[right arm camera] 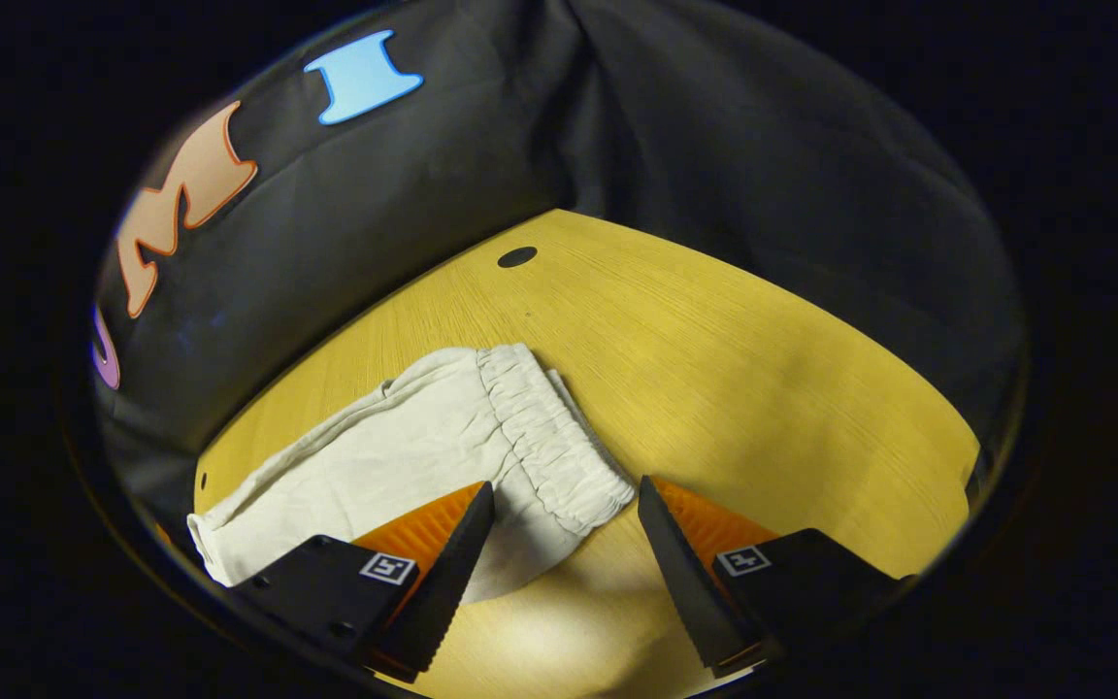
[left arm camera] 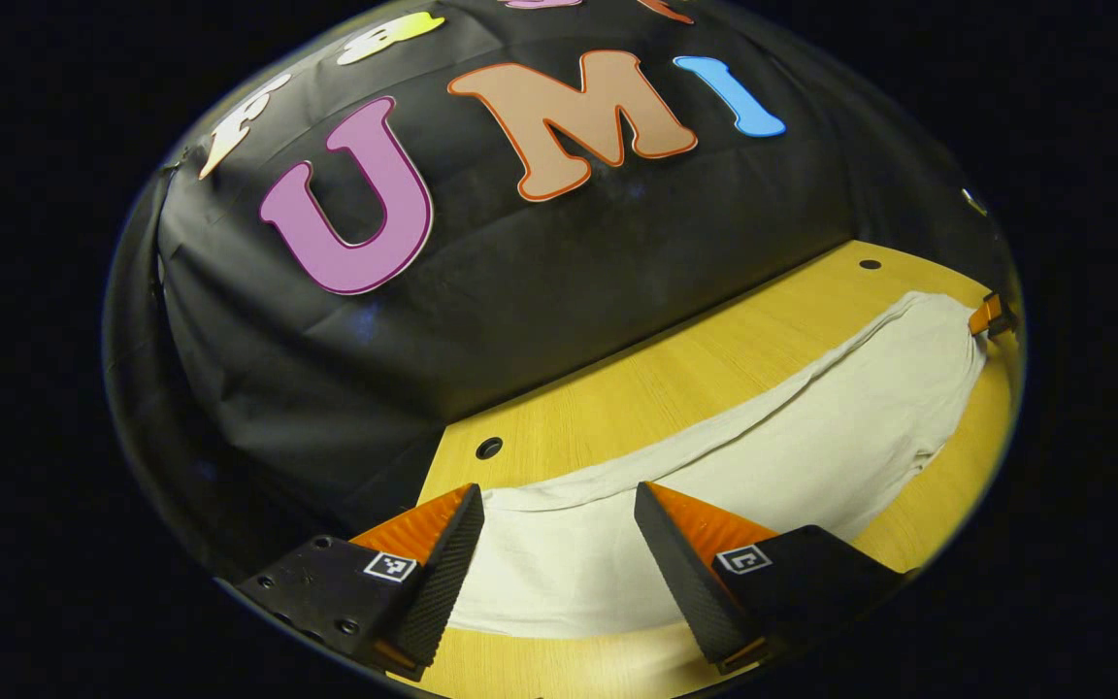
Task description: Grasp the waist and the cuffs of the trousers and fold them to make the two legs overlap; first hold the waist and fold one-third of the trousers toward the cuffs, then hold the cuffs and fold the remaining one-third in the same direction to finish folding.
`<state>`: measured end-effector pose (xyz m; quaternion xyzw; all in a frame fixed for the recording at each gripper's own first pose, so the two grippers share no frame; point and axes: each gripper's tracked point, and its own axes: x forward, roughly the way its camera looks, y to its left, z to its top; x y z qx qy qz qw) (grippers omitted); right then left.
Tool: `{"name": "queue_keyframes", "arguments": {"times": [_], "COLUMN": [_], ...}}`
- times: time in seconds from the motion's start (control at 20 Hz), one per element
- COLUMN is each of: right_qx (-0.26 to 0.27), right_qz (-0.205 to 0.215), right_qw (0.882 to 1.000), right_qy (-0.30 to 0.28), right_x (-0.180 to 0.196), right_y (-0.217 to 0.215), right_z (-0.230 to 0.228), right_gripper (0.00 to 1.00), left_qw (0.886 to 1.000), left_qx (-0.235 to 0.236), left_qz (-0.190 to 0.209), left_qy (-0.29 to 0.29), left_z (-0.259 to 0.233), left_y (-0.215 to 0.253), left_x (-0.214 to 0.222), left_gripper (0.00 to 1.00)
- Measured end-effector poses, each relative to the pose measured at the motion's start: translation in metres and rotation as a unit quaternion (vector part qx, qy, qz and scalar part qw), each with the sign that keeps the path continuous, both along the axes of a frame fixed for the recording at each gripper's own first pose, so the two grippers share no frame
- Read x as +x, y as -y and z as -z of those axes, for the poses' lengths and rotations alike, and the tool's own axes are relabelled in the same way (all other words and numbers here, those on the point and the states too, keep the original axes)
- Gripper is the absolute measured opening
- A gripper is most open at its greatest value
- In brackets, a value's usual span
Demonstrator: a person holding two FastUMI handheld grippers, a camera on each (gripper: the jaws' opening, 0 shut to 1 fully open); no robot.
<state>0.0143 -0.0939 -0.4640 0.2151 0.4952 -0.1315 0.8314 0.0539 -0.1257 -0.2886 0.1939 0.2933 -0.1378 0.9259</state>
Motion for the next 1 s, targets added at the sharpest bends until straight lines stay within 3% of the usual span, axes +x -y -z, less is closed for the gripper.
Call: {"name": "queue_keyframes", "arguments": {"times": [0.05, 0.3, 0.35, 0.75, 1.0], "right_qx": [-0.006, 0.019, 0.017, -0.009, -0.010], "right_qz": [0.000, -0.018, -0.027, -0.023, -0.038], "right_qw": [1.000, 1.000, 0.999, 1.000, 0.997], "right_qy": [-0.001, -0.001, 0.000, 0.013, 0.064], "right_x": [0.001, 0.007, 0.004, 0.010, 0.023], "right_y": [0.005, -0.001, 0.002, 0.014, 0.012], "right_z": [0.002, 0.010, 0.006, -0.033, -0.100], "right_gripper": [0.95, 0.16, 0.21, 0.20, 0.20], "left_qw": [1.000, 1.000, 1.000, 1.000, 1.000], "left_qx": [0.001, 0.003, 0.003, -0.004, -0.018], "left_qz": [-0.002, -0.014, -0.016, -0.026, -0.018], "left_qy": [-0.001, -0.004, -0.005, -0.005, 0.002], "left_z": [-0.001, -0.005, -0.005, -0.010, -0.011], "left_y": [0.000, 0.004, 0.005, 0.006, -0.001], "left_x": [-0.002, -0.013, -0.015, -0.026, -0.019], "left_gripper": [0.95, 0.95, 0.96, 0.95, 0.95]}}
